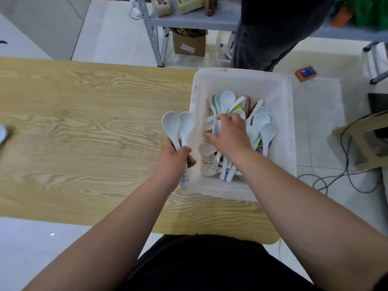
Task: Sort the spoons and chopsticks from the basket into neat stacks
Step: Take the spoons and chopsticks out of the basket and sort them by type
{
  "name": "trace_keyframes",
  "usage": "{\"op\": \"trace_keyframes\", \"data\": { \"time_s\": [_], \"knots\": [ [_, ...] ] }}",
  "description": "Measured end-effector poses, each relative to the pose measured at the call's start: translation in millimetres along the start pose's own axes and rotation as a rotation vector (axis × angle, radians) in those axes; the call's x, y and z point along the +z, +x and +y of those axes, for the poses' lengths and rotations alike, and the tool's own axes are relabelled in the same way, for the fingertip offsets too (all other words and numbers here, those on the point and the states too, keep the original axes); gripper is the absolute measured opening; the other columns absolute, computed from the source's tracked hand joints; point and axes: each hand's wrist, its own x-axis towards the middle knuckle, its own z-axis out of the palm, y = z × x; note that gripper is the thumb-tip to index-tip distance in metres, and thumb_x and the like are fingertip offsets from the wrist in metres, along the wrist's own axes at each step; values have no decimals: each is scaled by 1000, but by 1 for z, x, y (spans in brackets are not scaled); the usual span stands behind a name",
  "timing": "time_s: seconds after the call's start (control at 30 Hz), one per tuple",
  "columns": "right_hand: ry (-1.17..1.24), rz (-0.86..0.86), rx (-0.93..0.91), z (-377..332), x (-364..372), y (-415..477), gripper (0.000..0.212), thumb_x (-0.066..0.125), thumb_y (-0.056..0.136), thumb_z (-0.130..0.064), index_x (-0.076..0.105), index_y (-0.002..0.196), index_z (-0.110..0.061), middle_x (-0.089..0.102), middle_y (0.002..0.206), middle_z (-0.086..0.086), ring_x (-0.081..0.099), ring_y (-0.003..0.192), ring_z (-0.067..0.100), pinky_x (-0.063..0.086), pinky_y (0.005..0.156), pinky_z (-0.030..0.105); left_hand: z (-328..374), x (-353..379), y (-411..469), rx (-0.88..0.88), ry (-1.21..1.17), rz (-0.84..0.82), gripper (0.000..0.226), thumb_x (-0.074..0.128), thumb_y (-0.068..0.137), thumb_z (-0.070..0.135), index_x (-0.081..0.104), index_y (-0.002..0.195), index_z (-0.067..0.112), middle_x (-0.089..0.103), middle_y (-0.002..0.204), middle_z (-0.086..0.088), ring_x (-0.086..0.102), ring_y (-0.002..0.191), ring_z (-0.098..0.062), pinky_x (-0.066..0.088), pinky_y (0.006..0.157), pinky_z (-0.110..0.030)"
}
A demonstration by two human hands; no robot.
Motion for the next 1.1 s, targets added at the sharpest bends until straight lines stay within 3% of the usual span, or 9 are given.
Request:
{"op": "trace_keyframes", "data": {
  "time_s": [0.13,0.2,0.33,0.4,0.47,0.57,0.8,1.0,1.1],
  "knots": [
    [-386,-70,-53,-6,13,22,55,60,92,-44,47,137,-15,42,135,12,39,125,33,42,98,43,-1,-9,-9,-48,-88,-34,23,51,95,-4,48,117,2,55,81,-15,56,61,-19,58,65,-33],
    [-312,-62,-34,-8,13,15,41,53,97,-25,49,135,-11,44,134,13,43,123,33,42,93,41,-3,-12,-8,-74,-105,-55,22,50,95,-4,49,116,2,55,85,-13,57,62,-17,59,67,-33],
    [-139,-20,25,2,0,-23,45,47,98,-11,45,143,-14,43,133,11,53,110,30,43,86,35,-6,-10,-6,-101,-70,-83,21,49,96,-3,52,116,2,58,87,-11,60,64,-15,62,69,-34],
    [4,43,98,8,-8,-48,41,45,99,-13,52,139,-21,47,124,7,54,96,21,48,86,38,-5,-2,-6,-118,-50,-97,20,46,98,-3,54,115,2,58,88,-10,61,68,-15,62,71,-33],
    [338,101,274,11,-14,-70,36,45,98,-11,62,125,-27,59,114,3,59,84,11,47,70,27,-4,9,-8,-141,-70,-113,21,44,97,-5,54,114,1,57,90,-11,62,69,-16,62,70,-31],
    [848,166,481,10,-20,-103,35,47,96,-5,72,109,-25,74,104,0,71,86,6,46,61,18,-1,26,-14,-164,-118,-132,18,44,96,-9,55,107,1,56,89,-12,64,68,-16,62,70,-32],
    [773,349,134,9,-19,-171,26,51,104,-15,69,121,-24,59,122,-11,64,108,-4,48,94,13,-5,53,-44,-161,-240,-127,14,50,97,-6,60,106,-2,67,91,-15,70,80,-20,61,81,-37],
    [543,284,-252,25,-1,-205,32,53,99,-12,67,128,-11,54,123,-7,51,122,-1,39,106,13,-14,54,-91,-206,-450,-166,16,43,97,-10,58,103,-10,65,90,-23,67,84,-31,57,82,-41],
    [516,160,-409,29,10,-221,37,49,98,-18,66,129,-7,54,125,-3,50,125,5,36,108,16,-21,42,-115,-193,-492,-112,20,41,99,-8,60,104,-3,69,96,-14,70,86,-22,57,72,-37]
  ]
}}
